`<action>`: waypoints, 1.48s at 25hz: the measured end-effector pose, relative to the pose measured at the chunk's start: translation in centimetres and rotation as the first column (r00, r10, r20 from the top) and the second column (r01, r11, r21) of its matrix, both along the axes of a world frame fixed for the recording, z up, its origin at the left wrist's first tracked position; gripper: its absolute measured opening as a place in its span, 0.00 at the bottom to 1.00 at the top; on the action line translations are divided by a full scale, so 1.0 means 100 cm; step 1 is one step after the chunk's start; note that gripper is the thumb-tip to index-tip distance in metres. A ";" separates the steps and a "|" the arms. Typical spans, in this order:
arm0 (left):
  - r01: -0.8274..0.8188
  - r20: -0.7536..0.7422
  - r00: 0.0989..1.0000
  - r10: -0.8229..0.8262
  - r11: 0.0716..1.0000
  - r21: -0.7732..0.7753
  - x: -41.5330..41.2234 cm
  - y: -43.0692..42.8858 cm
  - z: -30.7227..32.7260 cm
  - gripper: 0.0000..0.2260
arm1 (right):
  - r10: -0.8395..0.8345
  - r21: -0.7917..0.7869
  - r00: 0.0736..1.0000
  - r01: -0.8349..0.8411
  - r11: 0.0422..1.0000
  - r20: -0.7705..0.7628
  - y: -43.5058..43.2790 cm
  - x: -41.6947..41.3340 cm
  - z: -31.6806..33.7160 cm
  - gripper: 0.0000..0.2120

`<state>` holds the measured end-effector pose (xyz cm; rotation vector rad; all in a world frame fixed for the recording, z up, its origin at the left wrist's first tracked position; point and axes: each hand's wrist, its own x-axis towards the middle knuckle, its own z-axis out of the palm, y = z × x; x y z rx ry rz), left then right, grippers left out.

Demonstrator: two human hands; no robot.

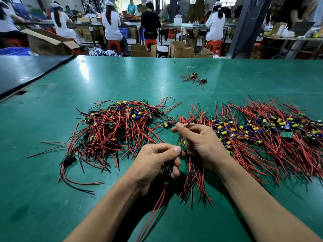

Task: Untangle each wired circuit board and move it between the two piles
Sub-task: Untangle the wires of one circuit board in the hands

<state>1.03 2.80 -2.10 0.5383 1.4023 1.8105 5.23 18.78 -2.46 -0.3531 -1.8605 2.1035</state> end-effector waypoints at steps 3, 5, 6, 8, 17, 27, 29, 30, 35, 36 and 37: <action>-0.004 -0.018 1.000 0.004 1.000 0.001 0.000 0.002 -0.002 0.08 | -0.069 -0.076 0.996 0.065 0.995 -0.049 -0.002 -0.001 0.001 0.15; 0.005 -0.035 0.999 -0.005 1.000 0.000 0.000 0.002 -0.002 0.08 | -0.130 -0.130 0.991 0.124 0.984 -0.038 -0.002 -0.003 0.002 0.15; 0.007 -0.045 0.999 -0.007 1.000 0.001 0.000 0.003 -0.001 0.08 | -0.157 -0.156 0.987 0.151 0.976 -0.026 -0.001 -0.003 0.003 0.16; 0.006 -0.059 0.998 -0.006 1.000 0.002 0.001 0.003 -0.001 0.09 | -0.189 -0.194 0.982 0.187 0.963 0.009 -0.001 -0.003 0.004 0.19; -0.089 0.067 0.994 0.091 0.995 -0.035 -0.001 0.006 -0.003 0.11 | 0.167 -0.155 0.981 -0.150 0.976 0.103 0.000 0.002 0.006 0.15; -0.016 0.199 0.980 -0.003 0.996 0.093 -0.003 0.003 0.003 0.07 | 0.203 -0.213 0.978 -0.210 0.954 -0.054 -0.007 0.003 0.001 0.09; -0.082 0.157 0.985 0.070 0.994 0.070 -0.005 0.003 0.000 0.08 | 0.092 -0.158 0.996 -0.093 0.983 -0.015 -0.012 0.000 0.000 0.12; -0.110 0.135 0.986 0.100 0.992 0.066 -0.006 0.004 -0.001 0.08 | 0.034 -0.120 0.999 -0.033 0.992 0.004 -0.012 -0.001 0.000 0.14; -0.116 0.076 0.991 0.110 0.991 0.073 -0.002 0.006 -0.006 0.09 | -0.078 0.036 0.997 0.077 0.996 0.013 -0.011 0.000 0.004 0.21; -0.112 0.064 0.992 0.108 0.991 0.070 -0.002 0.006 -0.007 0.09 | -0.081 0.063 0.997 0.079 0.995 0.019 -0.010 0.001 0.005 0.22; -0.112 0.054 0.993 0.109 0.992 0.064 -0.002 0.006 -0.007 0.09 | -0.084 0.088 0.996 0.081 0.993 0.029 -0.010 0.001 0.006 0.22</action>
